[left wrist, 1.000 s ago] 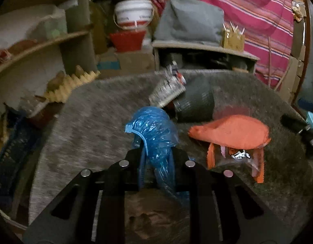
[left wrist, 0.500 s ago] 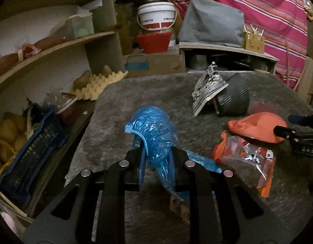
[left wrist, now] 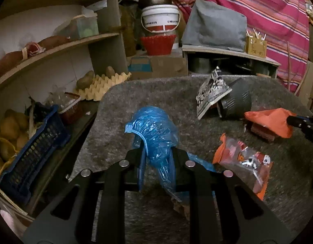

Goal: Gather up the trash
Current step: 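Grasp the orange bag with the right tool while the left tool holds the blue bag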

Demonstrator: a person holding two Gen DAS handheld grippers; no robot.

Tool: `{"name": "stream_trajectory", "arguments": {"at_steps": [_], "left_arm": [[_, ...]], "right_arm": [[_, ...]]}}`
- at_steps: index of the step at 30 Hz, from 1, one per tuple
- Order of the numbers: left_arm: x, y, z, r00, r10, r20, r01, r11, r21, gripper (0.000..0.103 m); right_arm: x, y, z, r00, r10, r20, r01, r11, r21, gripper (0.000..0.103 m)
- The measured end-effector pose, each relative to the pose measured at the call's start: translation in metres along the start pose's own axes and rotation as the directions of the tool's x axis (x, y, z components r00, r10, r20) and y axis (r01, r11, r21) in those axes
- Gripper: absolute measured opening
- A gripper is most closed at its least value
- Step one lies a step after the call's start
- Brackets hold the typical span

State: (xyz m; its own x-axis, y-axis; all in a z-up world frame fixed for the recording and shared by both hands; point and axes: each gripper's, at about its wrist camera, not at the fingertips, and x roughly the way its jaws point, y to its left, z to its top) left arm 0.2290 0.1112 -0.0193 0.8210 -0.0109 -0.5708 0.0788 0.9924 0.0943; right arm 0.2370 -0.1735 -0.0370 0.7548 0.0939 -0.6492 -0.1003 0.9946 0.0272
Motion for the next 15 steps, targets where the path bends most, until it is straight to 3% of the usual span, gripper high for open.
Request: {"name": "stream_trajectory", "arguments": {"at_steps": [10,12,15], "left_arm": [[-0.041,-0.004,0.015,0.995,-0.007,0.100,0.009,1.000,-0.014,0.018],[-0.045,-0.006,0.017,0.994,-0.026,0.105,0.028,0.999,-0.017,0.018],[-0.037,-0.008,0.012,0.997,-0.002,0.081,0.002,1.000,-0.003,0.018]], "right_arm": [[-0.031,-0.056,-0.001,0.997,-0.076,0.025,0.075,0.996,0.055,0.005],[-0.032,-0.063,-0.003,0.996,-0.084,0.011,0.083,0.994,0.065,0.005],[-0.031,-0.075,-0.008,0.996,-0.086,-0.020,0.088,0.993,0.082,0.006]]}}
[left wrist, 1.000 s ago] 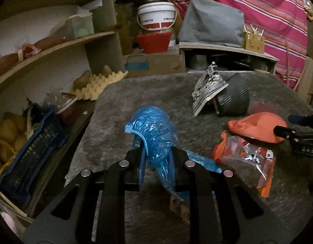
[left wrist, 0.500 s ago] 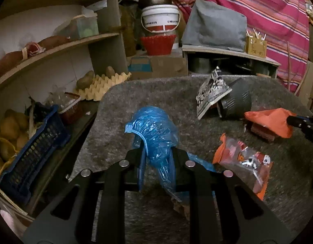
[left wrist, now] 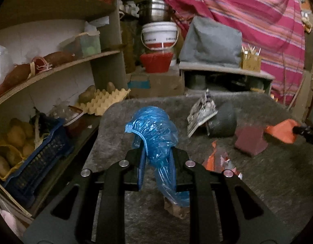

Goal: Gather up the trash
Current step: 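Grasp the orange bag with the right tool while the left tool holds the blue bag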

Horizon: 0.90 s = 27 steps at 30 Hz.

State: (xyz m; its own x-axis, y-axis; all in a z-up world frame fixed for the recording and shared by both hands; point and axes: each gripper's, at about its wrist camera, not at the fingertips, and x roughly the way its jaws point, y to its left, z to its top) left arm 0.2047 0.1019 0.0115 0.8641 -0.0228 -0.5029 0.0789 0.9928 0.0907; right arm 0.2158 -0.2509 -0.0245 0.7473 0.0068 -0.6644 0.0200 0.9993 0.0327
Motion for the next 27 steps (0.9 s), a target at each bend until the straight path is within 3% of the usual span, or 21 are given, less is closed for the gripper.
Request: {"name": "stream_trajectory", "arguments": {"at_steps": [3,5,6,7,10,14,20,27], "left_arm": [[0.011,0.000,-0.007,0.999,0.025,-0.020,-0.024,0.999,0.021,0.018],[0.018,0.003,-0.011,0.999,0.038,-0.038,-0.037,0.999,0.020,0.018],[0.021,0.006,-0.013,0.998,0.041,-0.045,-0.040,0.999,0.018,0.018],[0.023,0.009,-0.015,0.998,0.041,-0.048,-0.041,0.999,0.016,0.018],[0.030,0.017,-0.021,0.996,0.048,-0.072,-0.047,0.999,0.010,0.018],[0.035,0.024,-0.027,0.996,0.035,-0.084,-0.035,0.999,0.001,0.018],[0.034,0.024,-0.030,0.997,0.011,-0.081,-0.012,1.000,-0.004,0.018],[0.034,0.025,-0.033,0.997,0.023,-0.075,-0.023,1.000,0.007,0.018]], "right_arm": [[0.003,0.000,-0.005,1.000,-0.020,-0.022,0.020,1.000,-0.008,0.010],[0.005,0.001,-0.007,0.999,-0.033,-0.038,0.032,0.999,-0.009,0.031],[0.006,0.003,-0.009,0.998,-0.045,-0.044,0.044,0.999,-0.011,0.058],[0.007,0.005,-0.010,0.997,-0.070,-0.040,0.069,0.997,-0.015,0.067],[0.000,0.016,-0.008,0.993,-0.117,-0.010,0.117,0.993,-0.030,0.067],[0.001,0.044,-0.004,0.999,-0.034,-0.004,0.034,0.998,-0.056,0.067],[0.017,0.127,-0.004,0.994,0.105,-0.017,-0.106,0.982,-0.155,0.067],[0.041,0.190,-0.013,0.986,0.145,-0.076,-0.159,0.959,-0.234,0.067]]}}
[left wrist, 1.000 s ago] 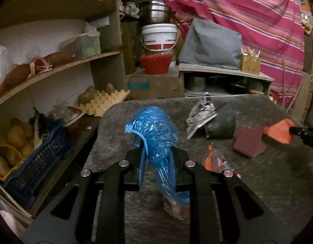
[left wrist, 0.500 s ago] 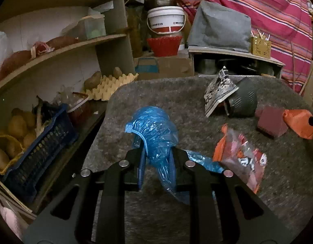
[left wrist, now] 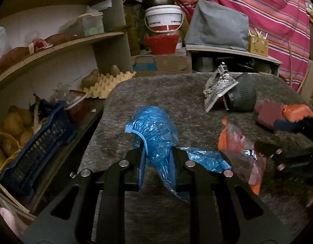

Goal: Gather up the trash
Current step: 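Grasp the orange bag with the right tool while the left tool holds the blue bag, then carry both bags over the blue basket and open both tools to drop them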

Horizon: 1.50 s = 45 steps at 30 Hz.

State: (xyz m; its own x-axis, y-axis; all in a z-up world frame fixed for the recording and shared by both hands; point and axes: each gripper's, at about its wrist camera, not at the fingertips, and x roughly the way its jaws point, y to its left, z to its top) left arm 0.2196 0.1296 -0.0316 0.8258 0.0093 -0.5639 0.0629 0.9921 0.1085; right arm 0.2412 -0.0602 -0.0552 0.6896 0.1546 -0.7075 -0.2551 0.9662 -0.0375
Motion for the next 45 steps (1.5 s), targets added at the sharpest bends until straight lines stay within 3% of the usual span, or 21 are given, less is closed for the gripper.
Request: {"name": "stream_trajectory", "arguments": {"at_steps": [7,12,16,21,24,27,29,31,34,39,45], "left_arm": [[-0.004,0.033,0.003,0.998,0.060,0.022,-0.058,0.997,-0.059,0.018],[-0.015,0.050,0.008,0.996,0.081,0.043,-0.077,0.992,-0.104,0.018],[-0.033,0.038,0.017,0.994,0.062,0.093,-0.053,0.994,-0.091,0.018],[-0.050,0.009,0.028,0.990,0.023,0.137,-0.016,0.998,-0.054,0.018],[-0.054,-0.007,0.033,0.989,-0.008,0.146,0.015,0.999,-0.049,0.018],[-0.053,-0.025,0.038,0.989,-0.022,0.146,0.027,0.999,-0.032,0.018],[-0.050,-0.037,0.040,0.989,-0.027,0.144,0.030,0.999,-0.021,0.018],[-0.048,-0.046,0.042,0.990,-0.037,0.138,0.040,0.999,-0.020,0.018],[-0.048,-0.063,0.045,0.989,-0.050,0.138,0.052,0.999,-0.011,0.018],[-0.054,-0.104,0.051,0.983,-0.100,0.152,0.097,0.995,0.033,0.018],[-0.063,-0.177,0.058,0.967,-0.194,0.162,0.176,0.977,0.121,0.018]], "right_arm": [[0.023,0.004,-0.003,0.996,0.007,-0.087,-0.007,1.000,0.001,0.066],[0.006,-0.015,-0.001,0.999,0.028,-0.038,-0.026,0.998,0.063,0.067],[-0.025,-0.057,0.005,0.997,-0.069,0.024,0.067,0.992,0.106,0.070],[-0.053,-0.125,-0.005,0.972,-0.232,0.026,0.225,0.961,0.163,0.070],[-0.059,-0.152,-0.009,0.968,-0.251,0.004,0.246,0.952,0.181,0.070],[-0.048,-0.172,-0.019,0.975,-0.218,-0.042,0.222,0.954,0.203,0.070],[-0.038,-0.182,-0.027,0.981,-0.178,-0.071,0.190,0.956,0.223,0.057],[-0.032,-0.185,-0.033,0.987,-0.136,-0.082,0.152,0.960,0.237,0.027],[-0.031,-0.184,-0.037,0.996,-0.063,-0.060,0.076,0.968,0.240,0.007],[-0.064,-0.195,-0.037,0.995,-0.092,0.038,0.080,0.965,0.250,0.002],[-0.132,-0.248,-0.049,0.974,-0.181,0.136,0.131,0.941,0.313,0.001]]}}
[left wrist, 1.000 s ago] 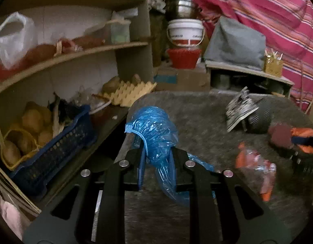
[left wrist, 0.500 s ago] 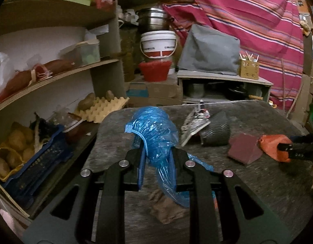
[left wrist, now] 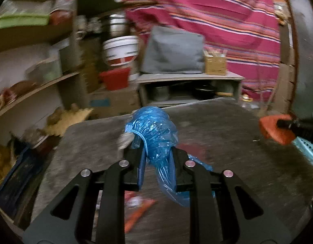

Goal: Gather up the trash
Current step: 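Carry both bags over the blue basket and open both tools to drop them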

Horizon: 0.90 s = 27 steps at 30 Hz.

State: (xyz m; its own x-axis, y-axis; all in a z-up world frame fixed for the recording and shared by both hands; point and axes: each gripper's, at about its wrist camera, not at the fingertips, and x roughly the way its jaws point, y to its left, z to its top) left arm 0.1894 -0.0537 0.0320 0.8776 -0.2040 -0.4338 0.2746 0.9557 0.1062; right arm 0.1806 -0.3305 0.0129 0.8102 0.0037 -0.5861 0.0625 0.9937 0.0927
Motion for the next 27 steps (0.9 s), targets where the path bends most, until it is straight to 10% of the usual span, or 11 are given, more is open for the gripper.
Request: {"name": "stream_trajectory", "arguments": {"at_steps": [14,27], "left_arm": [[0.012,-0.220,0.018,0.946,-0.323,0.027,0.320,0.943,0.088,0.018],[0.020,-0.372,0.007,0.869,-0.493,-0.048,0.494,0.854,0.163,0.018]], "right_arm": [[-0.097,-0.199,-0.047,0.968,-0.249,-0.009,0.248,0.956,0.156,0.002],[-0.100,-0.269,-0.091,0.965,-0.252,-0.073,0.262,0.939,0.223,0.001]]}}
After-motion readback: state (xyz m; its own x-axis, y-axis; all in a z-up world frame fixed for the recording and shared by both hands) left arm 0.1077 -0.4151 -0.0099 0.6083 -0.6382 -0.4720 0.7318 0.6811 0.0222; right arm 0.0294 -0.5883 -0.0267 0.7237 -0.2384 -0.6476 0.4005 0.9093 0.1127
